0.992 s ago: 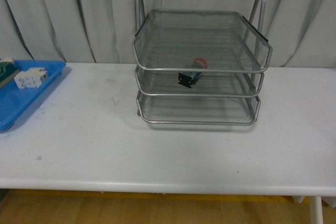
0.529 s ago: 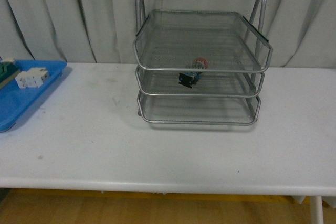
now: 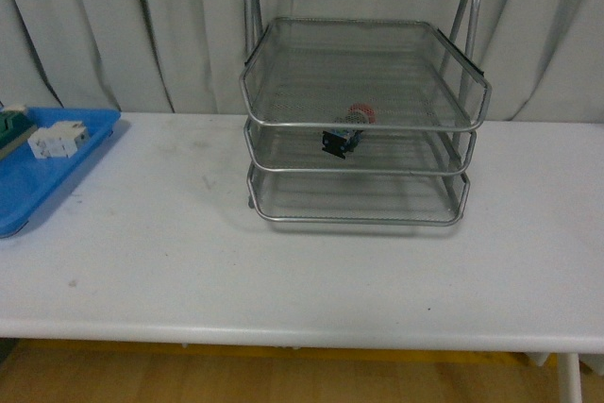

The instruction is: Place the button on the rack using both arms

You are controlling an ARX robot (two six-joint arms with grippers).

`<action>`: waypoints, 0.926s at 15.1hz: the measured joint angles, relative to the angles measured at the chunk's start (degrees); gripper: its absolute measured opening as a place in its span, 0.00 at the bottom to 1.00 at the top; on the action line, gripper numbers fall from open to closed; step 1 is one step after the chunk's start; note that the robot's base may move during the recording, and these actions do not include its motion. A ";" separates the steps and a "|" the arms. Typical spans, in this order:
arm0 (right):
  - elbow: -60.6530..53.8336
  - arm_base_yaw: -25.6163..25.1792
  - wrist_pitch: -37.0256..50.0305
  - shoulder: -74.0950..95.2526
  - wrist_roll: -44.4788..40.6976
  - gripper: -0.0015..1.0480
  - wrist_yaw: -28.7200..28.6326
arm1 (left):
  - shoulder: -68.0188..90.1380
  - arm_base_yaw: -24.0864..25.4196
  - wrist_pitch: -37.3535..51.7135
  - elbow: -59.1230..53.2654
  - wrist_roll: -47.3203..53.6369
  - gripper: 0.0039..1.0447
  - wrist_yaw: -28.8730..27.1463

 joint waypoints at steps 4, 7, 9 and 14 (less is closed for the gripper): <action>-2.43 0.00 -2.69 -5.31 0.00 0.02 0.00 | 0.00 0.00 0.00 0.00 -0.02 0.94 0.00; -2.43 0.00 -6.62 -10.05 0.00 0.02 0.00 | 0.00 0.00 0.00 0.00 0.00 0.94 -0.02; -2.43 0.00 -8.68 -12.33 0.00 0.02 0.02 | 0.00 0.00 0.00 0.00 0.00 0.94 0.00; -2.38 0.00 -21.62 -24.39 -0.02 0.02 0.00 | 0.00 0.00 0.00 0.00 -0.02 0.94 -0.11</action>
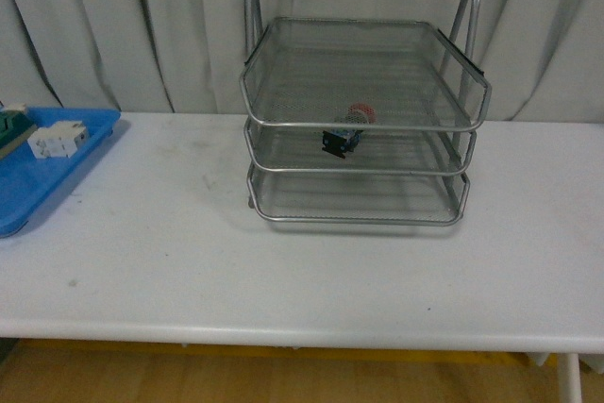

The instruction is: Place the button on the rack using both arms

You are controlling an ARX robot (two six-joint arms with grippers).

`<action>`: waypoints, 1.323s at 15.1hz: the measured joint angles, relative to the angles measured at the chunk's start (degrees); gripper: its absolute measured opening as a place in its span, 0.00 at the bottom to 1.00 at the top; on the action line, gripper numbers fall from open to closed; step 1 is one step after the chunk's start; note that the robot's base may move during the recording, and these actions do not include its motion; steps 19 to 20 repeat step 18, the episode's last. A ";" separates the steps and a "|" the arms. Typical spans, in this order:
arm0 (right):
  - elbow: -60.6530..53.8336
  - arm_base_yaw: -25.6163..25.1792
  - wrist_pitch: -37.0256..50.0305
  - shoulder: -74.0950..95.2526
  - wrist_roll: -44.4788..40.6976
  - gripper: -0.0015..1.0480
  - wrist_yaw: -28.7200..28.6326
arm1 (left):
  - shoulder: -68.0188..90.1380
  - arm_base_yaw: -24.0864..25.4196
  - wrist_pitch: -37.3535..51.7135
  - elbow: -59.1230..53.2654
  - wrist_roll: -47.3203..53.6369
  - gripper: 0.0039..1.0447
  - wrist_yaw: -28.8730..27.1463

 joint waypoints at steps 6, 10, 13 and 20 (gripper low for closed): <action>0.00 0.00 -0.13 -0.35 -0.07 0.23 0.00 | 0.00 0.00 0.00 0.00 0.02 0.94 0.09; 0.00 0.00 -0.13 -0.35 -0.07 0.87 0.00 | 0.00 0.00 0.00 -0.02 0.02 0.94 0.09; 0.00 0.00 -0.13 -0.35 -0.04 0.94 0.00 | 0.00 0.00 0.00 0.00 0.02 0.94 0.09; 0.00 0.00 -0.13 -0.35 -0.04 0.94 0.00 | 0.00 0.00 0.00 0.00 0.02 0.94 0.11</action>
